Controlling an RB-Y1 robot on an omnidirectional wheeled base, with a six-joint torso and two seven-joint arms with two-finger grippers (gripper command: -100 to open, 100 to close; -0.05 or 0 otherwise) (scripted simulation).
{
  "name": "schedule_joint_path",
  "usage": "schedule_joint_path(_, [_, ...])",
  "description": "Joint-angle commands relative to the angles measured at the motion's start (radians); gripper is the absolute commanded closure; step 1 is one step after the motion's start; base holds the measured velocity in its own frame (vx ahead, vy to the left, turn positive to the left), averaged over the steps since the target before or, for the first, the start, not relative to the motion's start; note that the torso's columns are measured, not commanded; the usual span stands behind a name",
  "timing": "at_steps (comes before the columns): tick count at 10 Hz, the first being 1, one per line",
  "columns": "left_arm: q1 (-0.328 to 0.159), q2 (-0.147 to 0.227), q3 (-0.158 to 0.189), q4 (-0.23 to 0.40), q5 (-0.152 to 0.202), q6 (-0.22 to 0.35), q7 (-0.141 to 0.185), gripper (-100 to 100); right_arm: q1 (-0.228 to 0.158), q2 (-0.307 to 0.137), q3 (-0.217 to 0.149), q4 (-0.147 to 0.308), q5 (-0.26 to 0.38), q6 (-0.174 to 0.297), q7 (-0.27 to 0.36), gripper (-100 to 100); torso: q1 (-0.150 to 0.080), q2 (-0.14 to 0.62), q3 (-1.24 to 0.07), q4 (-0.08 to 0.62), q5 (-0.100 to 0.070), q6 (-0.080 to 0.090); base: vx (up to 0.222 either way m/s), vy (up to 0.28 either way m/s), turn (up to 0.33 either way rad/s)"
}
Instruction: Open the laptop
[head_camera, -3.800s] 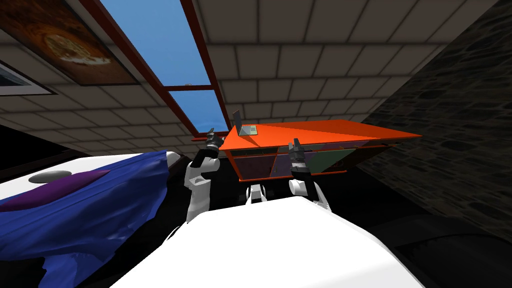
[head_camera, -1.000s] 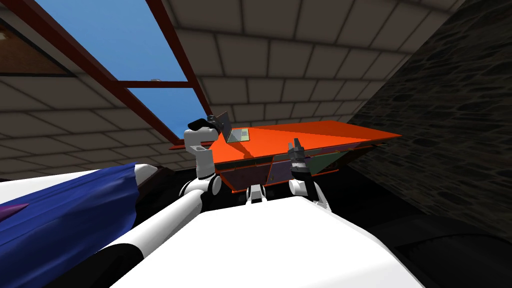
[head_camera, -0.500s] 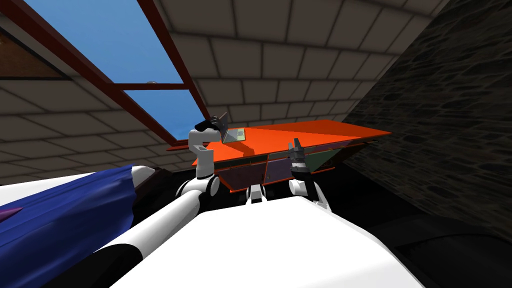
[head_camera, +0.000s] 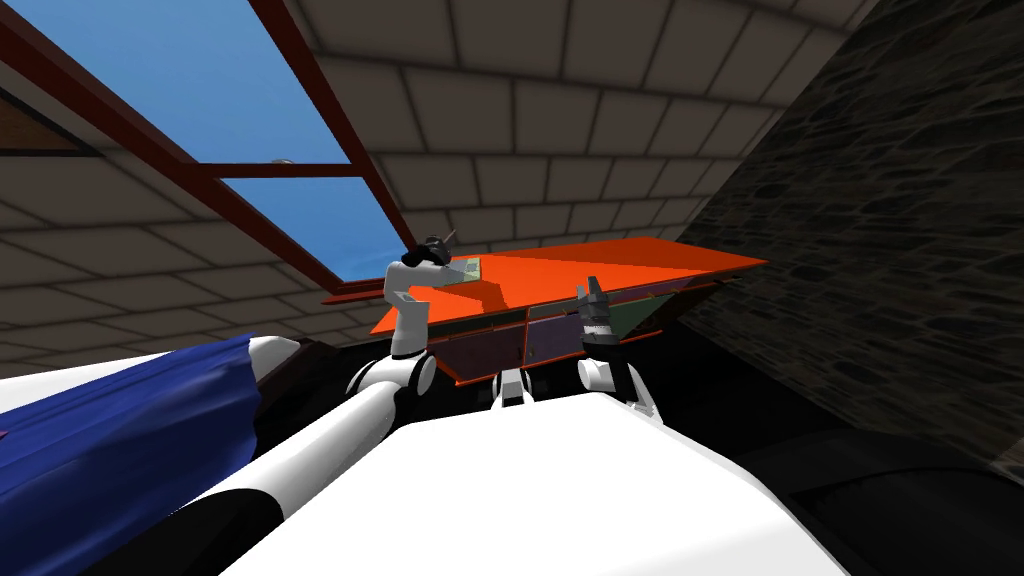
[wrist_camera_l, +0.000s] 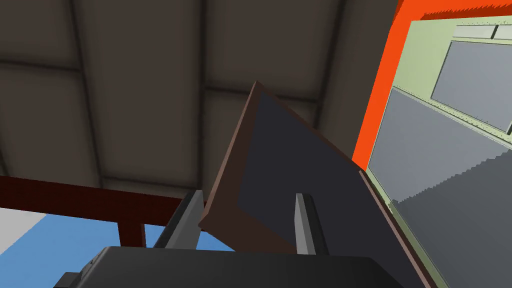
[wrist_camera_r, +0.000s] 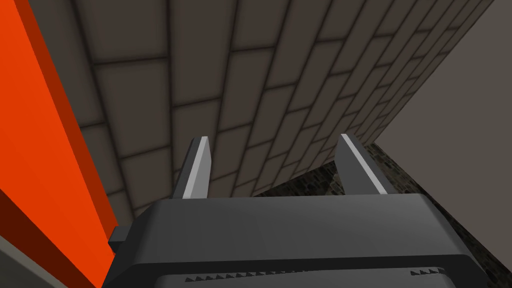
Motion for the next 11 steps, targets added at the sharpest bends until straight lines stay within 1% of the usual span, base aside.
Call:
schedule_joint_path(1, [0.020,0.017,-0.033,0.037,-0.037,-0.045,-0.053,100,0.000,0.000,0.000,0.000,0.000,0.000,0.000,0,0.000,0.000,0.000,0.000,0.000,0.000,-0.024,-0.060,-0.012])
schedule_joint_path(6, [0.050,0.052,-0.093,0.105,-0.095,-0.127,-0.145,100,0.000,0.000,0.000,0.000,0.000,0.000,0.000,0,-0.004,0.001,0.001,0.003,-0.003,0.003,-0.011,-0.052,-0.020])
schedule_joint_path(7, [0.048,0.049,-0.085,0.097,-0.085,-0.114,-0.131,100,0.000,0.000,0.000,0.000,0.000,0.000,0.000,0,-0.004,0.003,0.002,0.003,-0.003,0.003,-0.013,-0.022,-0.007])
schedule_joint_path(8, [0.072,0.062,-0.107,0.120,-0.119,-0.157,-0.164,100,0.000,0.000,0.000,0.000,0.000,0.000,0.000,0,-0.002,0.003,0.002,0.004,-0.002,0.002,0.001,-0.049,-0.005])
schedule_joint_path(9, [0.047,0.065,-0.100,0.089,-0.094,-0.096,-0.149,-100,0.000,0.000,0.000,0.000,0.000,0.000,0.000,0,-0.004,0.002,0.001,0.003,-0.002,0.002,0.001,-0.017,-0.024])
schedule_joint_path(11, [0.029,0.073,-0.102,0.072,-0.089,-0.059,-0.150,-100,0.000,0.000,0.000,0.000,0.000,0.000,0.000,0,0.000,0.001,0.000,0.002,-0.001,0.002,-0.001,0.036,-0.034])
